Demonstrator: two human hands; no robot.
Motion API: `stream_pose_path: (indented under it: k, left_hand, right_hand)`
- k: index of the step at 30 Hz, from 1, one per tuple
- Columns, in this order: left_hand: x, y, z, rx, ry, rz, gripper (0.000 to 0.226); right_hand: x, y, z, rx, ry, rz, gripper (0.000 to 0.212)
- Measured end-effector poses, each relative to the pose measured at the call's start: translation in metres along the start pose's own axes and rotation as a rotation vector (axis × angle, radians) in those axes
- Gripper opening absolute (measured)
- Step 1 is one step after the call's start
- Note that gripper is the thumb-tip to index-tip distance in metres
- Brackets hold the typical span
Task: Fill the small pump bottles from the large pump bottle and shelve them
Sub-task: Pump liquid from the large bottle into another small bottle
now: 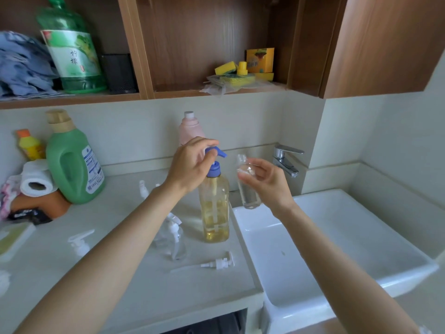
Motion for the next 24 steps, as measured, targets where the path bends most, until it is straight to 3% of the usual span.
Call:
stream_pose_path:
  k: [3,6,9,12,16,19,21,24]
  left_hand:
    - [-0.020,-0.009,0.010,-0.141,0.064,-0.021,0.052]
    - [-0.052,-0.056,0.002,-0.342,0.381,-0.366,0.079]
    - [-0.075,-0.088,0.016,-0.598,0.494,-0.618,0.055]
    - [-0.073,-0.093,0.027,-0.736,0.495,-0.556,0.032]
    - [-0.065,-0.082,0.015,-0.515,0.458,-0.332,0.034]
    - [-0.067,-0.073,0.002,-0.347,0.484,-0.203,0.055]
    - [-0.067,-0.067,0.004,-0.278,0.458,-0.142,0.052]
    - [-0.063,-0.063,0.009,-0.275,0.424,-0.150,0.051]
  right_hand:
    - [-0.004,0.007,-0.012,0.247,0.002,-0.046,0.030]
    - [-0.006,0.009,-0.024,0.403,0.008,-0.114,0.058]
    - [-0.011,0.005,-0.035,0.432,0.008,-0.203,0.066]
    - [-0.015,0.005,-0.044,0.371,0.034,-0.190,0.062]
    - [-0.019,0.016,-0.055,0.073,0.121,-0.064,0.030]
    - [-0.025,0.014,-0.055,-0.132,0.158,-0.028,0.044]
    - [-0.026,0.011,-0.053,-0.182,0.158,-0.016,0.055]
    - [-0.022,0.014,-0.052,-0.191,0.168,0.032,0.049]
Point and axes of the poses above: each hand's wrist, its own x-axis towards the middle knuckle, its own y-axis out of the back of the hand, z = x × y, the point moved 8 cm from there along x, towards the middle knuckle, and after that the axes turned 2 degrees about z, right-handed, at the moved point
